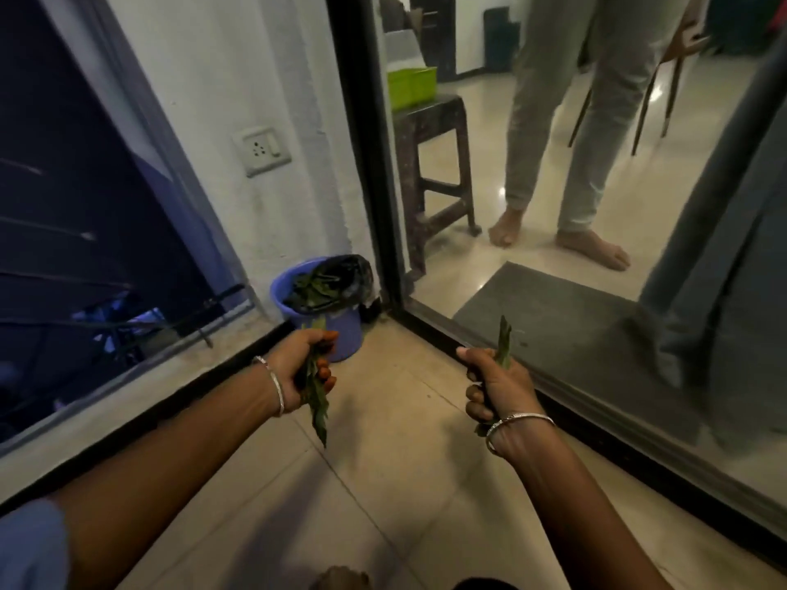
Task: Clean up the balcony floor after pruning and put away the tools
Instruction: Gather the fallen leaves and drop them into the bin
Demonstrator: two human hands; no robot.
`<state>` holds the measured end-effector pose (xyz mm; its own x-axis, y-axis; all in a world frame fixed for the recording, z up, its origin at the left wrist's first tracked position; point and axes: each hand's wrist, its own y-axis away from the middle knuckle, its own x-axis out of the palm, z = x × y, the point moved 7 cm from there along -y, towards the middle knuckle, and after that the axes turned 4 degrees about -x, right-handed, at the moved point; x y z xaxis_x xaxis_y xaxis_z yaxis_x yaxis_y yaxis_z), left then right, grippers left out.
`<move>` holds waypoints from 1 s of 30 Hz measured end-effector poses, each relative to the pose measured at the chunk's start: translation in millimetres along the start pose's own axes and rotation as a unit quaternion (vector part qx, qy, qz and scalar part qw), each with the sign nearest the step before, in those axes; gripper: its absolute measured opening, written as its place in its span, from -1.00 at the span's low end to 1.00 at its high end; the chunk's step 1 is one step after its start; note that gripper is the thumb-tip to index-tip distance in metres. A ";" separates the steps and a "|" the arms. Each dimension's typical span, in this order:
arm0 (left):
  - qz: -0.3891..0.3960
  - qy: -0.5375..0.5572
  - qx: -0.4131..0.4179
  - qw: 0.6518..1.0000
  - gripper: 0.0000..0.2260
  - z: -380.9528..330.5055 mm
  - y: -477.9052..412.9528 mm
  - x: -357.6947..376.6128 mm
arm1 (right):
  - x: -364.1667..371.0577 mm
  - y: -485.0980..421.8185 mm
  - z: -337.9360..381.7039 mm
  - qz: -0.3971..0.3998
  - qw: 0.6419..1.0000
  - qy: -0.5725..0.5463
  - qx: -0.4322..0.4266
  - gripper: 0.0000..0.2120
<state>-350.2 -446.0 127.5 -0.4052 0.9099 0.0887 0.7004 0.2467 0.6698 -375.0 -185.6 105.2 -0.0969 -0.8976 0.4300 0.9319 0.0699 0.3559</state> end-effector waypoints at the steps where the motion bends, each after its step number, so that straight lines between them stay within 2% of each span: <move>1: -0.016 0.004 0.006 1.000 -0.80 -8.6 -10.4 -11.0 | 5.0 -4.3 -1.7 0.000 1.000 0.007 0.000 -0.80; 6: -0.066 0.012 0.019 0.998 -0.79 -51.2 -70.7 -51.5 | 28.3 -34.4 -12.7 0.014 0.999 0.050 -0.003 -0.85; 11: -0.084 -0.010 0.029 0.996 -0.64 -101.4 -144.6 -62.0 | 51.2 -90.3 -46.9 -0.004 0.996 0.094 0.006 -0.87; 14: -0.079 -0.003 0.042 0.996 -0.65 -137.1 -188.0 -65.1 | 62.6 -120.4 -71.1 -0.006 0.993 0.118 0.011 -0.82; 16: -0.058 0.039 0.052 0.996 -0.68 -156.9 -212.9 -68.8 | 73.3 -139.7 -83.5 -0.012 0.991 0.131 0.020 -0.83; 20: -0.008 0.140 0.057 0.989 -0.44 -169.1 -246.3 -81.3 | 102.4 -174.9 -100.2 -0.002 0.988 0.152 0.029 -0.78; 24: -0.016 0.163 0.065 0.984 -0.31 -157.4 -260.8 -102.7 | 157.2 -210.1 -101.9 0.024 0.986 0.156 0.050 -0.76; 27: -0.062 0.151 0.118 0.979 -0.40 -156.0 -268.2 -125.6 | 211.2 -245.2 -93.1 0.040 0.986 0.150 0.053 -0.76; 30: -0.065 0.157 0.142 0.975 -0.57 -140.9 -267.6 -143.7 | 266.6 -292.6 -78.8 0.024 0.985 0.171 0.001 -0.73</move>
<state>-562.2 -689.8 39.4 -0.6302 0.7291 0.2669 0.7474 0.4765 0.4631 -646.0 -479.7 50.2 0.0712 -0.9873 0.1417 0.9316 0.1166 0.3442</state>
